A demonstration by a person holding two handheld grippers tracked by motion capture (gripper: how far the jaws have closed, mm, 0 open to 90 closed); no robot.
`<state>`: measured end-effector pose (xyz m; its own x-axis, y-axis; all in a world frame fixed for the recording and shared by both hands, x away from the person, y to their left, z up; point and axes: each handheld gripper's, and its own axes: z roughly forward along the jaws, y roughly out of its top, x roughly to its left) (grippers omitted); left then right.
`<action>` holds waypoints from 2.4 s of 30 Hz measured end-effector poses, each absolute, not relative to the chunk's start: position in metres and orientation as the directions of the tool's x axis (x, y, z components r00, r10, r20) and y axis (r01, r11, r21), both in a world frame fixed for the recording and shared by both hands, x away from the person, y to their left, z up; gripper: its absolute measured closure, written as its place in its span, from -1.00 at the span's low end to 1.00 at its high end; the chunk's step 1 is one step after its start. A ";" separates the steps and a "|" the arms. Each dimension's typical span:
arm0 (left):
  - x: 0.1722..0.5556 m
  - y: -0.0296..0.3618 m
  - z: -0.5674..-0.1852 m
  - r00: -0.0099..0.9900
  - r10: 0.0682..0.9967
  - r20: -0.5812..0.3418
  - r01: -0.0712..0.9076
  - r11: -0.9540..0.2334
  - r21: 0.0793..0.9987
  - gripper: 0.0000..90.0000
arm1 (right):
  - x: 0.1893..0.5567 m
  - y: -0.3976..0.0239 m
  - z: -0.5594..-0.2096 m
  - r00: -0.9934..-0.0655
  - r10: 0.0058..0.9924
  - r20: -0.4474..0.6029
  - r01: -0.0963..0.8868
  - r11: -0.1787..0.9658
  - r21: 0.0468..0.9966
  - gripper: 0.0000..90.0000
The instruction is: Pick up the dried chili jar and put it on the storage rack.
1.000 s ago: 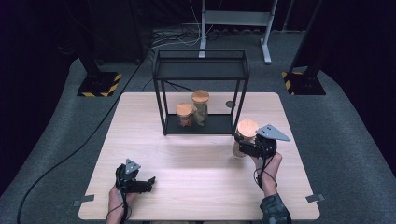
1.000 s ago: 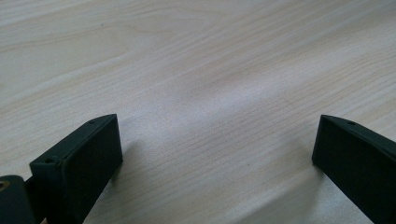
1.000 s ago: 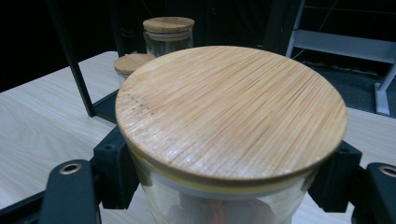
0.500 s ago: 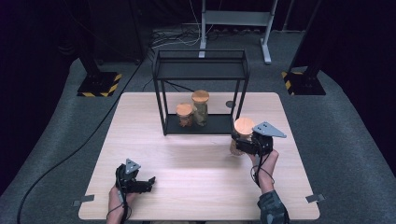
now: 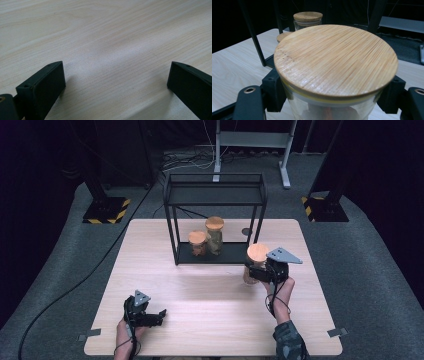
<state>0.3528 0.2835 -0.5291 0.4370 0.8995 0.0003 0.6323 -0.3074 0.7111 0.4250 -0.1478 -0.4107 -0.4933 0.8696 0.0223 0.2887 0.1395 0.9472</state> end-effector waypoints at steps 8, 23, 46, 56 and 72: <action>0.353 0.284 -0.529 0.437 0.900 0.000 0.632 -0.307 0.711 -0.98 | 0.427 -0.148 -0.410 -0.492 0.870 0.023 0.289 0.139 0.947 -0.47; 0.353 0.284 -0.529 0.435 0.900 0.000 0.633 -0.306 0.712 -0.98 | 0.433 -0.143 -0.406 -0.498 0.867 0.016 0.285 0.147 0.947 -0.47; 0.353 0.284 -0.529 0.436 0.900 0.000 0.633 -0.307 0.711 -0.98 | 0.449 -0.130 -0.400 -0.506 0.862 0.014 0.281 0.150 0.948 -0.47; 0.353 0.284 -0.529 0.436 0.900 0.000 0.633 -0.307 0.711 -0.97 | 0.456 -0.125 -0.400 -0.501 0.865 0.018 0.288 0.147 0.946 -0.47; 0.353 0.284 -0.529 0.436 0.900 0.001 0.632 -0.307 0.712 -0.97 | 0.468 -0.114 -0.396 -0.496 0.868 0.015 0.287 0.148 0.946 -0.47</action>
<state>0.3527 0.2835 -0.5292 0.4364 0.8998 0.0008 0.6316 -0.3070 0.7119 0.4676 -0.1138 -0.3964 -0.4958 0.8683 0.0148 0.2872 0.1478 0.9464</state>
